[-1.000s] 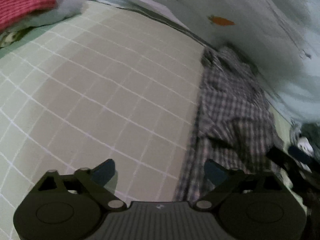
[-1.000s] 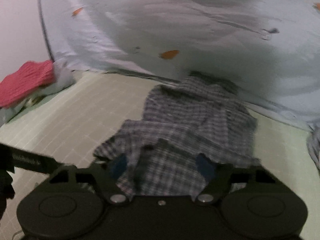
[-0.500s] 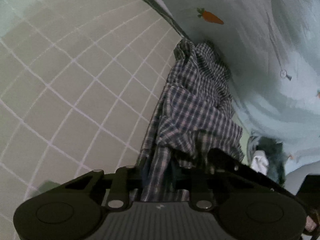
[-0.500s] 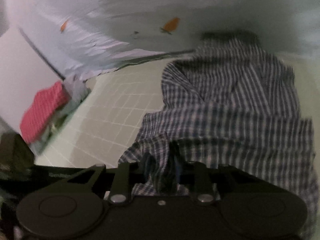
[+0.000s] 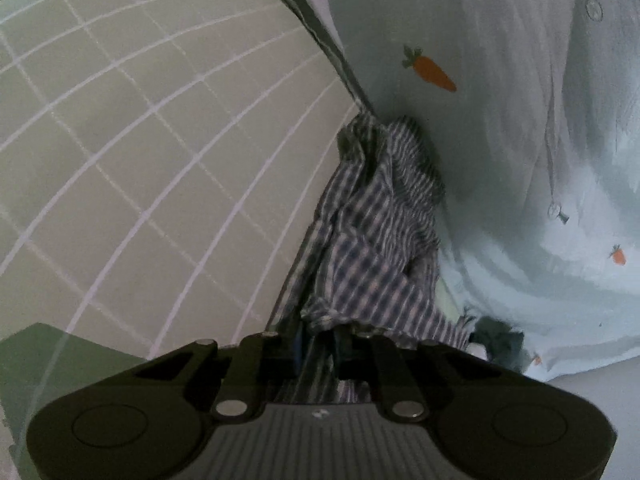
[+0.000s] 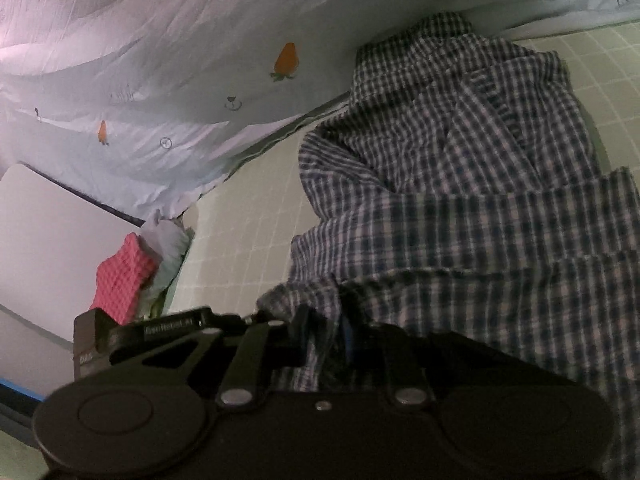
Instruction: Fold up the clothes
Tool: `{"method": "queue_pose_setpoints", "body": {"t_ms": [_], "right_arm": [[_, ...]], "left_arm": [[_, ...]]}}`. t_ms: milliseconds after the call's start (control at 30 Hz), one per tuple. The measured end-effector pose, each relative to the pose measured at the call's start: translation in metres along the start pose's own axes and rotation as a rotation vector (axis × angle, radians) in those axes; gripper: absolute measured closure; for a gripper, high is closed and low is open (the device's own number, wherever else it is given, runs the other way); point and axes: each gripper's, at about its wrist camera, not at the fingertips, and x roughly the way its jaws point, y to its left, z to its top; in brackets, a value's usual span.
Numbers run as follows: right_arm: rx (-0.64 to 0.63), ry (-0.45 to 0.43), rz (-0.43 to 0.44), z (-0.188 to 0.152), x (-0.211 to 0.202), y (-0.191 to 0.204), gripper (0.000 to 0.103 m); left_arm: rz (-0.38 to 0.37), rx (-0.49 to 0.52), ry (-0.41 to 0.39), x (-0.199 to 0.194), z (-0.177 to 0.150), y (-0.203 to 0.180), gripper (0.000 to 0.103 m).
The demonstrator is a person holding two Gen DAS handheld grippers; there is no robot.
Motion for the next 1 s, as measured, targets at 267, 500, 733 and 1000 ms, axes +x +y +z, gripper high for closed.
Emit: {"method": "queue_pose_setpoints", "body": {"t_ms": [267, 500, 733, 1000], "right_arm": [[0.065, 0.000, 0.029, 0.005, 0.005, -0.009, 0.086], [0.095, -0.027, 0.051, 0.017, 0.006, -0.013, 0.089], [0.121, -0.057, 0.038, 0.020, -0.002, -0.021, 0.089], [0.036, -0.137, -0.088, 0.014, -0.042, -0.008, 0.055]], "left_arm": [[-0.055, -0.022, 0.027, 0.017, 0.016, 0.006, 0.090], [-0.144, -0.119, 0.012, 0.026, 0.031, 0.012, 0.094], [-0.198, -0.149, -0.144, 0.011, 0.051, 0.007, 0.094], [-0.101, -0.084, -0.174, -0.011, 0.055, -0.003, 0.051]]}}
